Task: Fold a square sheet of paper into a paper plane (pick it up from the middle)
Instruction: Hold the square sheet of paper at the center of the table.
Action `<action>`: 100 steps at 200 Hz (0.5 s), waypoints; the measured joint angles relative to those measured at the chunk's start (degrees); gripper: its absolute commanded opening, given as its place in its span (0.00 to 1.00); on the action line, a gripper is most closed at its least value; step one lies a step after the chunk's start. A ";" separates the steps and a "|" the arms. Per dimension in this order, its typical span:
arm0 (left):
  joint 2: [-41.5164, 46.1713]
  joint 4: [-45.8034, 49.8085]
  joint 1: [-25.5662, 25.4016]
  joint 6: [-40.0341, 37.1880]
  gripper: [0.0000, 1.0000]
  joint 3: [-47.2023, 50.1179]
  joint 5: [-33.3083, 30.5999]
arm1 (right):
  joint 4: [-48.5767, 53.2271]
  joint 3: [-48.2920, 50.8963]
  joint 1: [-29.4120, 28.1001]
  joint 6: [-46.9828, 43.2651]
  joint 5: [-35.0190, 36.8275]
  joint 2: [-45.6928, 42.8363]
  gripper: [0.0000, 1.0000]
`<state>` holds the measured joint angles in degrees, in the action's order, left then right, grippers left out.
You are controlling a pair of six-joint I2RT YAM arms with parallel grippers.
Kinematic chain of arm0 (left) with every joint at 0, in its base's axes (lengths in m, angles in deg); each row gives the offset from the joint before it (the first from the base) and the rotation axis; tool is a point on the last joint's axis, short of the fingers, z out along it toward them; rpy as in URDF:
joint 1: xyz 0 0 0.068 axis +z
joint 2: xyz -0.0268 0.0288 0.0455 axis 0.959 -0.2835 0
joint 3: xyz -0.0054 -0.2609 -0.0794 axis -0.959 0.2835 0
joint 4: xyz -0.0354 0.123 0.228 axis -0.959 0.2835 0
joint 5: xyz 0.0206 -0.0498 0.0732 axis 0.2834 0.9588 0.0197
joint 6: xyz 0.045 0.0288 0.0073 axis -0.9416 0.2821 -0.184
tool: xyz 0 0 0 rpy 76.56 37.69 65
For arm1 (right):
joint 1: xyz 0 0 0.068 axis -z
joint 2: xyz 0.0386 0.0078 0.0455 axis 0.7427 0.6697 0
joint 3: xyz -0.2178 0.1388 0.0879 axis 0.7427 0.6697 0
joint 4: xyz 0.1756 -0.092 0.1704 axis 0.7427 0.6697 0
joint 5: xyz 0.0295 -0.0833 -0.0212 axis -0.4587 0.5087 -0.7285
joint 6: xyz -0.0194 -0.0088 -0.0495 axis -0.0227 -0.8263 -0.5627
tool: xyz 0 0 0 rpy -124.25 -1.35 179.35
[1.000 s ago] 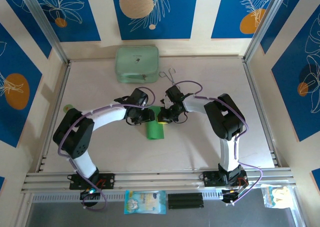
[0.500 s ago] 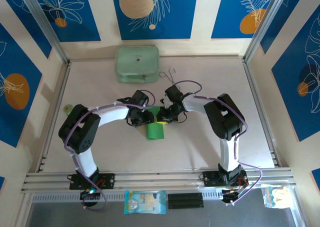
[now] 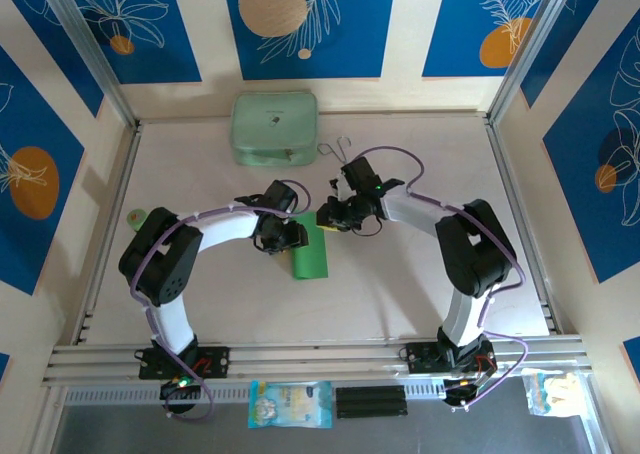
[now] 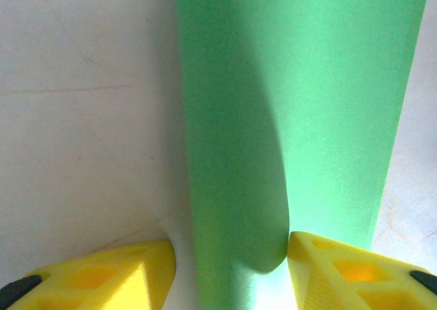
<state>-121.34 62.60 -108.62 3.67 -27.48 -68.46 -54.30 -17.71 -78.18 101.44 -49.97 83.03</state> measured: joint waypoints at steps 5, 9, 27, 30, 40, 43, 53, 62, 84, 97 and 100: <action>-0.11 0.07 0.00 -0.02 0.53 -0.07 -0.02 | -0.15 0.26 0.24 0.24 0.11 -0.28 0.22; -0.17 0.20 0.00 -0.02 0.53 -0.17 -0.02 | -0.24 0.46 0.37 0.31 0.20 -0.33 0.22; -0.44 0.76 0.00 -0.02 0.53 -0.61 -0.02 | -0.33 1.20 1.01 0.85 0.46 -0.31 0.23; -0.52 0.83 0.00 -0.02 0.53 -0.68 -0.02 | -0.26 1.29 1.03 1.05 0.50 -0.31 0.23; -0.61 0.98 0.00 -0.02 0.53 -0.79 -0.02 | -0.26 1.49 1.09 1.07 0.61 -0.26 0.23; -0.61 1.03 0.00 -0.02 0.53 -0.81 -0.02 | -0.26 1.53 1.09 1.07 0.61 -0.26 0.23; -0.61 1.05 0.00 -0.04 0.54 -0.85 0.00 | -0.28 1.53 0.98 1.09 0.63 -0.24 0.22; -0.66 1.09 0.00 -0.07 0.54 -0.92 0.00 | -0.33 1.53 0.92 1.11 0.61 -0.24 0.22; -0.94 1.31 0.00 -0.09 0.55 -1.16 0.00 | -0.39 1.53 0.76 1.29 0.63 -0.20 0.22; -1.01 1.55 -0.02 -0.13 0.55 -1.33 0.02 | -0.46 1.53 0.72 1.31 0.63 -0.15 0.22; -1.05 1.57 -0.02 -0.15 0.55 -1.36 0.04 | -0.46 1.53 0.72 1.31 0.63 -0.13 0.22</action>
<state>-122.39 64.18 -108.64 3.52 -28.83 -68.41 -54.76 -16.18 -77.45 102.75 -49.34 82.90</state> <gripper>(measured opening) 0.547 0.223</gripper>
